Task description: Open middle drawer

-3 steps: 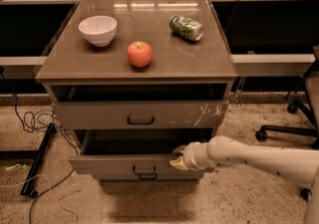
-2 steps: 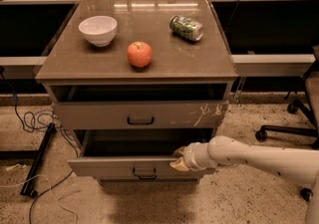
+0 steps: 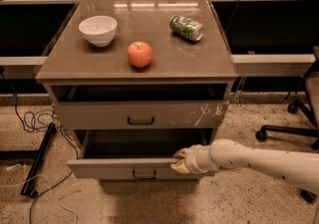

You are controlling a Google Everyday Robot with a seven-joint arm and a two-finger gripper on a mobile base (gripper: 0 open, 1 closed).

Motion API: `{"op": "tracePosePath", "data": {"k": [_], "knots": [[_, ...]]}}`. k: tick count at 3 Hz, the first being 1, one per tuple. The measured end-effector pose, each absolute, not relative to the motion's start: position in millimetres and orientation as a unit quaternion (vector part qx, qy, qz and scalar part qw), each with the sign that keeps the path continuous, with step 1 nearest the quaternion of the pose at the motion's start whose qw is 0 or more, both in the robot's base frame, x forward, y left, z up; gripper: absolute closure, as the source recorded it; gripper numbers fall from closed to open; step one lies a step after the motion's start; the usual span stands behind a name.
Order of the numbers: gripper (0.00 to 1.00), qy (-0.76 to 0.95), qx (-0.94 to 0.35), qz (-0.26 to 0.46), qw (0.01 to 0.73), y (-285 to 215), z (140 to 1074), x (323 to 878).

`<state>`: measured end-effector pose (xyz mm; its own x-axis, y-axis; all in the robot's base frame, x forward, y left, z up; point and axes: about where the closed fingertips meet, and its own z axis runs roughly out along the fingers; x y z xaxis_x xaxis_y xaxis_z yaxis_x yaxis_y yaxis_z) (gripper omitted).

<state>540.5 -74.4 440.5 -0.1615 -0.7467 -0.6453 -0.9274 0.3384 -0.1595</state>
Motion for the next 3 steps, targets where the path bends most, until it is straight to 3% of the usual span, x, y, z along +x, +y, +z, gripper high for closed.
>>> {"op": "tracePosePath", "data": {"k": [2,3], "knots": [[0.27,0.749,-0.558,0.138,0.328,-74.3,440.5,540.4],[0.31,0.749,-0.558,0.138,0.328,-74.3,440.5,540.4]]}}
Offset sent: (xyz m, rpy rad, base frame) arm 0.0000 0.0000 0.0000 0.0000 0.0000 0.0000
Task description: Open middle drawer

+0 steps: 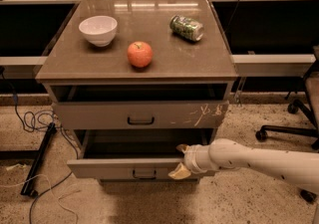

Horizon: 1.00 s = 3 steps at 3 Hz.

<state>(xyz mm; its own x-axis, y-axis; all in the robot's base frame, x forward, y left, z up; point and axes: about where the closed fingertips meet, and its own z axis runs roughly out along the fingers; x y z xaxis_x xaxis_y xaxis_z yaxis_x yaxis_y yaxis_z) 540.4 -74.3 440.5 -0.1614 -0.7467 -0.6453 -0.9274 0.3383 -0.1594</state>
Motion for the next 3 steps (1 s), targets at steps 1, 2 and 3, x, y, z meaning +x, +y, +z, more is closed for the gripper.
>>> {"op": "tracePosePath", "data": {"k": [1,2,3], "knots": [[0.53,0.749,-0.558,0.138,0.328,-74.3,440.5,540.4],[0.77,0.747,-0.561,0.143,0.328,-78.3,438.3,524.7],[0.99,0.745,-0.561,0.148,0.330,-81.2,438.5,510.8]]}}
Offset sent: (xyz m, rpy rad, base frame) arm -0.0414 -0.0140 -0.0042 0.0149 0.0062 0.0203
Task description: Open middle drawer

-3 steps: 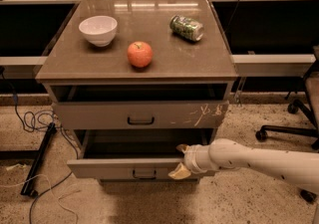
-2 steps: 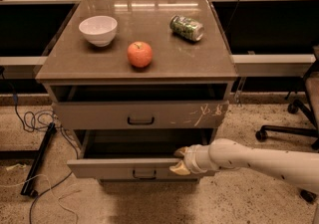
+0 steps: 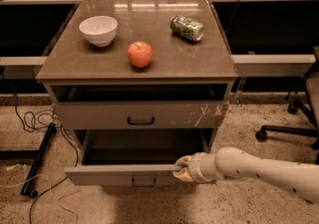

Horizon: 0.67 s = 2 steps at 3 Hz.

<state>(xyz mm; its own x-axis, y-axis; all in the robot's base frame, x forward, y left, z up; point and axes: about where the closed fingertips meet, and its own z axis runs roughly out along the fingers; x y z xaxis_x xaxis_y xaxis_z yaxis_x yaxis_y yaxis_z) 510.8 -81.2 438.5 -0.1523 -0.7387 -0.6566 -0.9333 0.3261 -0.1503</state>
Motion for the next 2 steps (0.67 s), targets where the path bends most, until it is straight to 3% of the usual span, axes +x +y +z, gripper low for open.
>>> {"op": "tracePosePath", "data": {"k": [1,2], "knots": [[0.96,0.733,-0.572,0.144,0.338,-78.5,446.7,498.9],[0.73,0.733,-0.572,0.144,0.338,-78.5,446.7,498.9]]}}
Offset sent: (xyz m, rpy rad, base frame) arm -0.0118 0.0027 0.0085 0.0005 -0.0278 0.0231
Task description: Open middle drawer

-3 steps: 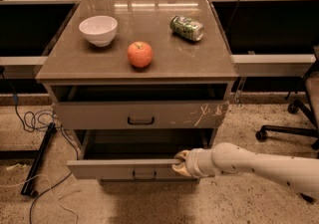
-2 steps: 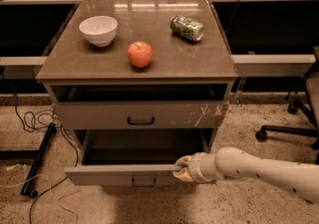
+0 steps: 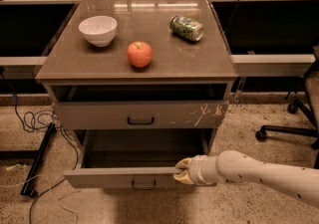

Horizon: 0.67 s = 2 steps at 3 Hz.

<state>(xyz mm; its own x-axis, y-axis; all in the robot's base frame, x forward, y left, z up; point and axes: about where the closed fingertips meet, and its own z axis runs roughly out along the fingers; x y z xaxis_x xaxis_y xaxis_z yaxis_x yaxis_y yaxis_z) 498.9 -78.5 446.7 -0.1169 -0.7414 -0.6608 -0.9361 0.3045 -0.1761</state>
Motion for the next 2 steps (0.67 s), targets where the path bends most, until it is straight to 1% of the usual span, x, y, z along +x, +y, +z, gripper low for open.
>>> {"op": "tracePosePath", "data": {"k": [2], "knots": [[0.27,0.733,-0.572,0.144,0.338,-78.4,446.6,499.0]]}}
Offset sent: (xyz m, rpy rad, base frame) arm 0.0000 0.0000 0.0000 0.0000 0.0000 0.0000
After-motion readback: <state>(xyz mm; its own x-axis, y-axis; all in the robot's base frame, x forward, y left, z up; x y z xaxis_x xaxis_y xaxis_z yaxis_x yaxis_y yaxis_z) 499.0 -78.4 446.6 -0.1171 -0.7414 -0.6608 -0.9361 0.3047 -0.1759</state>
